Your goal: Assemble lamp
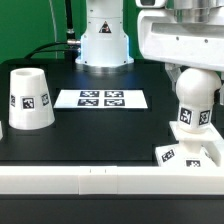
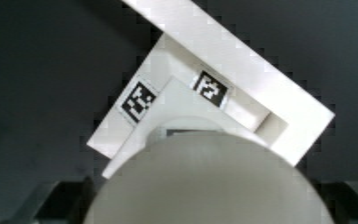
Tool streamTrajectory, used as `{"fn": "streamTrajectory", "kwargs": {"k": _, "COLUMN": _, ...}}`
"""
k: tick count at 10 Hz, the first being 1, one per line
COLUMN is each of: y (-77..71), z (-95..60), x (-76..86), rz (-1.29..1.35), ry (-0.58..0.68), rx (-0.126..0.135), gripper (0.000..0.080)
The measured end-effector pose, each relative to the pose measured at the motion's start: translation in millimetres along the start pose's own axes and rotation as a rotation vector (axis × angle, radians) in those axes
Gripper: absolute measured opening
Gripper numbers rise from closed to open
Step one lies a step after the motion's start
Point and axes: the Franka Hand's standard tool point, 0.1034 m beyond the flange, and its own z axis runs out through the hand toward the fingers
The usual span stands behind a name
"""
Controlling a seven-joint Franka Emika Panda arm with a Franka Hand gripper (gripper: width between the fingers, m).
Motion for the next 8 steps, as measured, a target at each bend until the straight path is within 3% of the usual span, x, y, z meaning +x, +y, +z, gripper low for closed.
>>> {"fn": "streamTrajectory", "kwargs": {"k": 4, "y": -5.5, "z": 1.3, "x": -2.4, "rz": 0.405, "ry": -0.016, "rx": 0.062, "gripper": 0.0578}}
{"fn": "streamTrajectory", "kwargs": {"k": 8, "y": -7.4, "z": 1.2, "x": 0.9, "rz": 0.713, "ry": -0.081, "rx": 0.105, "gripper": 0.0578}}
